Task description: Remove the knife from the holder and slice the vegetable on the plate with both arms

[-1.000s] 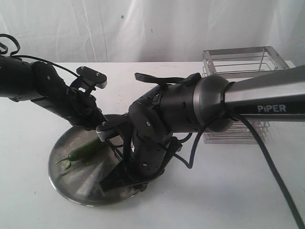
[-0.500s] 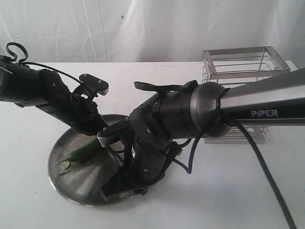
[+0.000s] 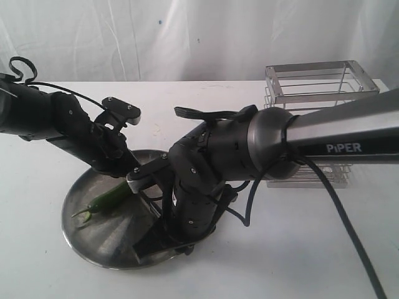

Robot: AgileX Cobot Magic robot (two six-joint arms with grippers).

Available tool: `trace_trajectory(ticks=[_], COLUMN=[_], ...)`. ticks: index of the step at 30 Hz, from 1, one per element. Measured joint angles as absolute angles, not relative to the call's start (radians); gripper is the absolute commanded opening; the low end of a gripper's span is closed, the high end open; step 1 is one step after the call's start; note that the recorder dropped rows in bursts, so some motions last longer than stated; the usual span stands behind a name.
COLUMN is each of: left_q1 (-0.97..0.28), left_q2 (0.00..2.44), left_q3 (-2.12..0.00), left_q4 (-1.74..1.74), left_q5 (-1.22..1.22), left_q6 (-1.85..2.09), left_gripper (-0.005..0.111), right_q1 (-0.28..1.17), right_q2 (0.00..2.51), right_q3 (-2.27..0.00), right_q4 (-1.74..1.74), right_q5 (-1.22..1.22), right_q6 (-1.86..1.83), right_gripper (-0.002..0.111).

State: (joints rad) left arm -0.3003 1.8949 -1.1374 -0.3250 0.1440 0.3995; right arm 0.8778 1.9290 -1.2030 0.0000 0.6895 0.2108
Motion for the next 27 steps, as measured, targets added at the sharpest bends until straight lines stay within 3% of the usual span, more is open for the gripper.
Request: trace_trajectory(ticks=[27], left_q1=[-0.264], left_q2=[1.882], left_q3=[-1.135], left_q4=[-0.238], left_q5=[0.167], left_q6=[0.373], left_gripper=[0.000], right_q1=[0.878], right_q2=[1.931], right_q3=[-1.203], right_q4=[0.000], right_q5=[0.692], right_q6=[0.211], right_gripper=[0.000])
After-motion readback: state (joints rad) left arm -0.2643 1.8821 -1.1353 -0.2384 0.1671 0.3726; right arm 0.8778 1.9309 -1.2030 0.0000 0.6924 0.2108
